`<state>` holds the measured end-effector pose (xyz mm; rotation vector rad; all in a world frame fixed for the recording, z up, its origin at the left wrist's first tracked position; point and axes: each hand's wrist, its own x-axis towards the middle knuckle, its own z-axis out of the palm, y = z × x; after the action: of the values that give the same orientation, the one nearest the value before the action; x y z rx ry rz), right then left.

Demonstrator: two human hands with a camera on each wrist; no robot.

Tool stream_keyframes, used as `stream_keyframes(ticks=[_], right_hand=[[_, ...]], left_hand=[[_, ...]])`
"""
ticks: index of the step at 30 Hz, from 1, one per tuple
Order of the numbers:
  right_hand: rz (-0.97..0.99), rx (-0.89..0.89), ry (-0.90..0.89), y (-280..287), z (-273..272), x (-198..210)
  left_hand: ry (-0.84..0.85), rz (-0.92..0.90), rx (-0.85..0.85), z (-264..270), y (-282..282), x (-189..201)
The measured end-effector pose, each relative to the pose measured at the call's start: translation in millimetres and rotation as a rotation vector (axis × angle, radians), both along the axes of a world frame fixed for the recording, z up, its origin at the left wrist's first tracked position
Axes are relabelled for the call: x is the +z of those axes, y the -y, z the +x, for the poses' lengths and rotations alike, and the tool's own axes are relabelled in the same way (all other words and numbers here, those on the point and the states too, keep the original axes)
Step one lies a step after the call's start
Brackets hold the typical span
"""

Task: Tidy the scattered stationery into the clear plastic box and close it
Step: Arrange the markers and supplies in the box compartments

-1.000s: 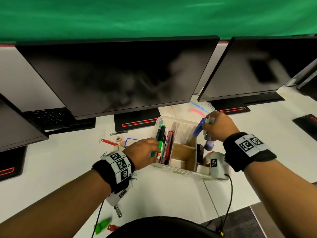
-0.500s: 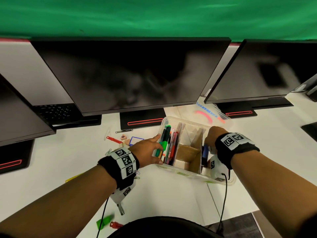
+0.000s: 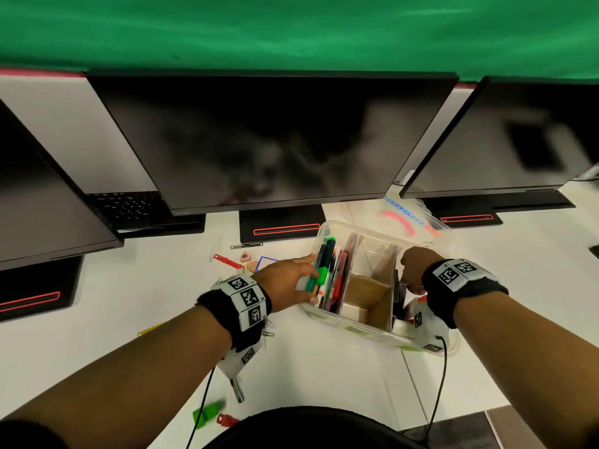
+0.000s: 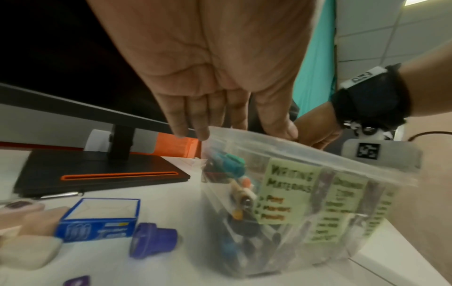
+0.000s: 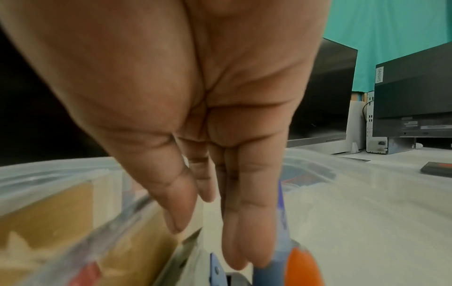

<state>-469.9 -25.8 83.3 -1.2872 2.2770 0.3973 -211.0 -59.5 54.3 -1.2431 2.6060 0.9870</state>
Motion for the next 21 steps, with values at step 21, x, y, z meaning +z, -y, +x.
stream_keyframes(ticks=[21], right_hand=[[-0.423,0.523,0.397,-95.0,57.7,-35.3]], left_hand=[[0.425,-0.225,0.021,8.5,68.5,-85.2]])
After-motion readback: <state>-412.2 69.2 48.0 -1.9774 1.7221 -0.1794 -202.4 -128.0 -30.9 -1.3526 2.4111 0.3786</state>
